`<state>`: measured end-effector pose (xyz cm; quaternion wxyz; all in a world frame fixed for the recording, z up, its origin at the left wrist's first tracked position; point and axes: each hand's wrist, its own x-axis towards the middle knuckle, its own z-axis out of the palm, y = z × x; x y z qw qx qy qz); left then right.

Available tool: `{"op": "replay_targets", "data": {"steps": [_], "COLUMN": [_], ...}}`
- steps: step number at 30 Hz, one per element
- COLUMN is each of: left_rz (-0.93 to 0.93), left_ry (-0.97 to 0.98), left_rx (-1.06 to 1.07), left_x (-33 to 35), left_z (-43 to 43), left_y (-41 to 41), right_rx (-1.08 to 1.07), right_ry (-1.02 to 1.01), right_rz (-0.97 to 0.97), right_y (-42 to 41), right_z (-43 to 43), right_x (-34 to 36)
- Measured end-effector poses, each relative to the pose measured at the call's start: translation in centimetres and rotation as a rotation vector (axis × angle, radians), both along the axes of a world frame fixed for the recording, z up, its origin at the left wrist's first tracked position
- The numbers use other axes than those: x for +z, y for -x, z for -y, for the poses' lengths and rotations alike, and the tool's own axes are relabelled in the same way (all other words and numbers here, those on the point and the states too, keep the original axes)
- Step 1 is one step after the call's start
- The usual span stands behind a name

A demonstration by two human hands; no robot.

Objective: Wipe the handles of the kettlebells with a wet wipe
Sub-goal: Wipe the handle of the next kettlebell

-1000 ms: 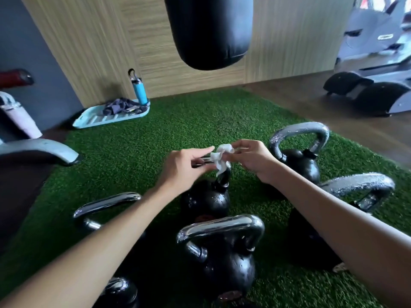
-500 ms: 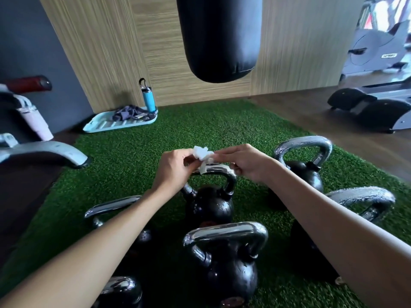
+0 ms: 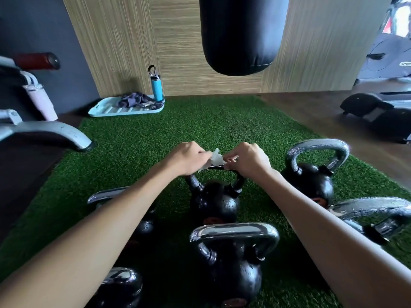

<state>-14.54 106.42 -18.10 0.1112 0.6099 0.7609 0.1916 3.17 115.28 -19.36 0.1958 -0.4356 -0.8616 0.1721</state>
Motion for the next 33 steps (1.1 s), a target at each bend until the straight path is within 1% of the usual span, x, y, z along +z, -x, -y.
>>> {"op": "replay_targets", "data": {"steps": [1, 3, 5, 6, 8, 9, 12, 16, 17, 19, 20, 22, 25, 26, 29, 30, 32, 33], "left_rz": [0.05, 0.013, -0.046, -0.039, -0.01, -0.027, -0.123, -0.107, -0.108, -0.11, -0.081, -0.002, 0.067, 0.081, 0.098, 0.1, 0.123, 0.168], "left_ry": [-0.03, -0.153, -0.263, -0.295, -0.32, -0.325, -0.303, -0.165, -0.162, -0.222, -0.254, -0.239, -0.066, -0.051, -0.104, -0.111, -0.106, -0.114], "left_rx": [0.06, 0.112, 0.066, 0.037, -0.002, -0.013, -0.007, -0.047, -0.061, -0.089, -0.089, -0.031, 0.133, 0.138, 0.043, 0.052, 0.168, 0.237], "left_x": [0.1, -0.3, -0.7, -0.8, -0.8, -0.8, -0.4, -0.3, -0.5, -1.0, -1.2, -1.0, -0.5, -0.5, -0.6, -0.8, -1.6, -2.5], "left_z": [-0.2, -0.5, -0.2, 0.0, 0.2, 0.3, 0.4, 0.5, 0.7, 1.2, 1.4, 1.6, 1.9, 2.1, 2.6, 2.7, 2.9, 3.0], "left_y": [0.1, 0.3, 0.4, 0.5, 0.7, 0.8, 0.3, -0.5, -0.5, -0.3, 0.1, 1.2, 2.7, 2.9, 2.7, 2.7, 3.1, 3.3], "right_rx": [0.002, 0.003, -0.008, -0.009, -0.007, -0.008, -0.013, -0.015, -0.017, -0.016, -0.014, -0.017, -0.026, -0.025, -0.015, -0.012, -0.007, -0.006], "right_ry": [0.011, 0.032, 0.053, 0.051, 0.041, 0.042, 0.049, 0.043, 0.042, 0.043, 0.048, 0.059, 0.056, 0.049, 0.033, 0.03, 0.03, 0.033], "right_rz": [-0.002, -0.009, -0.015, -0.014, -0.012, -0.012, -0.011, 0.009, 0.012, 0.005, -0.004, -0.012, -0.005, -0.002, -0.013, -0.02, -0.031, -0.031], "right_y": [0.1, 0.1, 0.0, 0.0, 0.0, 0.0, 0.1, 0.2, 0.2, 0.1, 0.2, 0.3, 0.4, 0.4, 0.3, 0.3, 0.2, 0.3], "right_z": [0.0, -0.1, -0.2, -0.2, -0.1, 0.0, 0.1, 0.1, 0.2, 0.2, 0.1, 0.2, 0.3, 0.3, 0.4, 0.4, 0.4, 0.3], "right_x": [0.0, 0.2, 0.3, 0.2, 0.1, 0.1, 0.3, 0.3, 0.3, 0.3, 0.2, 0.2, 0.3, 0.3, 0.2, 0.2, 0.1, 0.1]}}
